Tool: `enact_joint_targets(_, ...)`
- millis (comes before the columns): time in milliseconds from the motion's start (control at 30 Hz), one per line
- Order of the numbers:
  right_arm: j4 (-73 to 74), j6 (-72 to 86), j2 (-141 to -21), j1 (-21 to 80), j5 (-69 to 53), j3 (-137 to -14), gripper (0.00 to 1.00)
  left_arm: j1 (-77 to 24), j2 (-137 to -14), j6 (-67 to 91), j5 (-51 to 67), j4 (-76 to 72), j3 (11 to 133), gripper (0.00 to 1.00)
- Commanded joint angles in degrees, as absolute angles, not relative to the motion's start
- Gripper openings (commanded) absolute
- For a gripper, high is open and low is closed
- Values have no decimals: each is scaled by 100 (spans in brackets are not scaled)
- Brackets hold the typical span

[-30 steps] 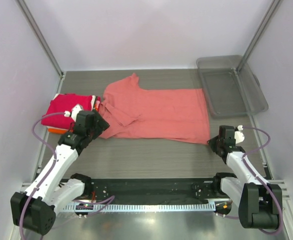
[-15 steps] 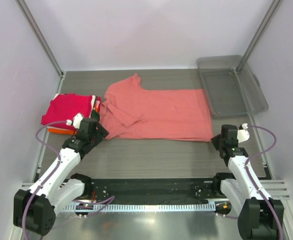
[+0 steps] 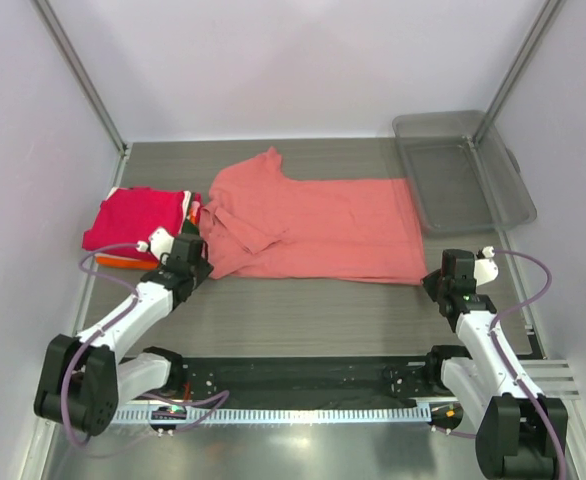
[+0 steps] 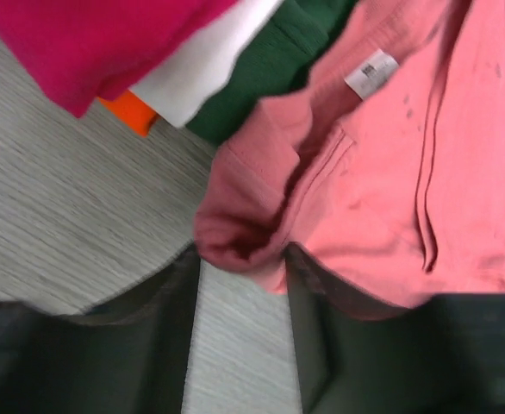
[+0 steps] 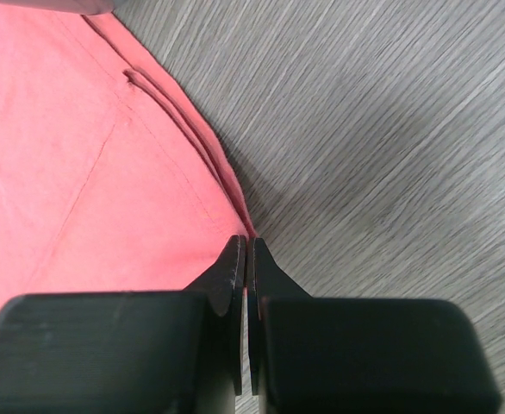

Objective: Fold and stack the t-shirts
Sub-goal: Fold the tshirt

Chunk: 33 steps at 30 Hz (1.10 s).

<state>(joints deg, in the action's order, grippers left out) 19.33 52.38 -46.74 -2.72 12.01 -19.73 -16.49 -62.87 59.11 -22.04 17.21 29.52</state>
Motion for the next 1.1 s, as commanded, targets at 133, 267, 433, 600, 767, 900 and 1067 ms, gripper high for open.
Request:
enact_joint_targets(133,1933,5054,-4518,-264,1353,-2250,1,-1608,-6671,6020,-2988,1537,3357,4)
enact_joint_targets(267,2065,4940,-4509,-264,1546,-2381,1,-1574,-6355,5977,-3137,1976,3515,0)
enact_joint_targets(433,2373,4940,-4614,-264,1775,-2645,1,-1275,-5951,5819,-2840,2750,3788,0)
enact_joint_targets(600,2662,5027,-4527,-264,1723,-2541,51,-1161,-5635,5792,-2733,2997,3534,0)
enact_joint_targets(767,2698,5036,-4281,-264,1119,-2312,64,-1090,-5581,5783,-2602,2918,3358,0)
enact_joint_targets(900,2628,5062,-4236,-246,704,-2171,58,-1072,-5669,5783,-2610,2892,3340,0)
enact_joint_targets(1067,2531,5010,-4578,-194,536,-2215,49,-1011,-5695,5783,-2628,2883,3331,0)
